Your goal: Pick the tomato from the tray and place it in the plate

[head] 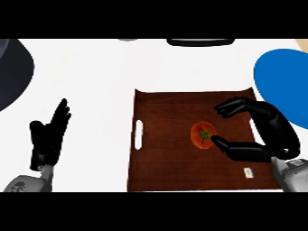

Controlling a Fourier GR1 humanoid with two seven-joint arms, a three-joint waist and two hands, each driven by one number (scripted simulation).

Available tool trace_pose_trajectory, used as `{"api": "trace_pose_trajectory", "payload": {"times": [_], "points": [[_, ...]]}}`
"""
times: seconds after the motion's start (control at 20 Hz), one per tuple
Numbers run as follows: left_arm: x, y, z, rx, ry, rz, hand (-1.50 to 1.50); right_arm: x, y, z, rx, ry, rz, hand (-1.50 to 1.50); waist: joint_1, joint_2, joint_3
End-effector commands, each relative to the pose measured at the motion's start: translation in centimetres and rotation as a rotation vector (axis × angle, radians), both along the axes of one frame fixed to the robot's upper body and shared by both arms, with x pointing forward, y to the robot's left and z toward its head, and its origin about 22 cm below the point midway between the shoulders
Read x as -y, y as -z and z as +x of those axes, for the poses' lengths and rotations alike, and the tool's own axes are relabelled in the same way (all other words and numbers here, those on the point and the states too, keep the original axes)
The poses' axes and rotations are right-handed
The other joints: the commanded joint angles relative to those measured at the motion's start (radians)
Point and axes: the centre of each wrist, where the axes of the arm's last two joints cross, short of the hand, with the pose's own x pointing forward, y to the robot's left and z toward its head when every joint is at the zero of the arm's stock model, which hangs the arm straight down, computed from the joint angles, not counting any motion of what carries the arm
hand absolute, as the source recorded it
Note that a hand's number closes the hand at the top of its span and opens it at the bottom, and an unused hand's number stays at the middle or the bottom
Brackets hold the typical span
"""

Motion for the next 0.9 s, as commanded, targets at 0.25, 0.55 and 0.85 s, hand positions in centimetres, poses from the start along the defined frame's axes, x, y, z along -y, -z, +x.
{"api": "trace_pose_trajectory", "payload": {"times": [0.25,0.55,0.85], "points": [[3.2,-2.2,-0.1,-0.024,0.027,-0.013,0.00,4.2,4.9,-0.5,0.121,-0.123,-0.358,-1.50,0.035,-0.006,-0.004],[0.6,-1.3,-0.5,-0.068,0.018,0.000,0.00,4.3,-0.1,0.6,0.207,0.022,-0.662,-1.50,0.019,-0.009,-0.007],[1.6,-0.8,0.3,-0.051,0.026,-0.006,0.00,1.4,-2.6,-0.3,0.077,-0.044,-0.918,-1.50,0.018,-0.005,-0.008]]}}
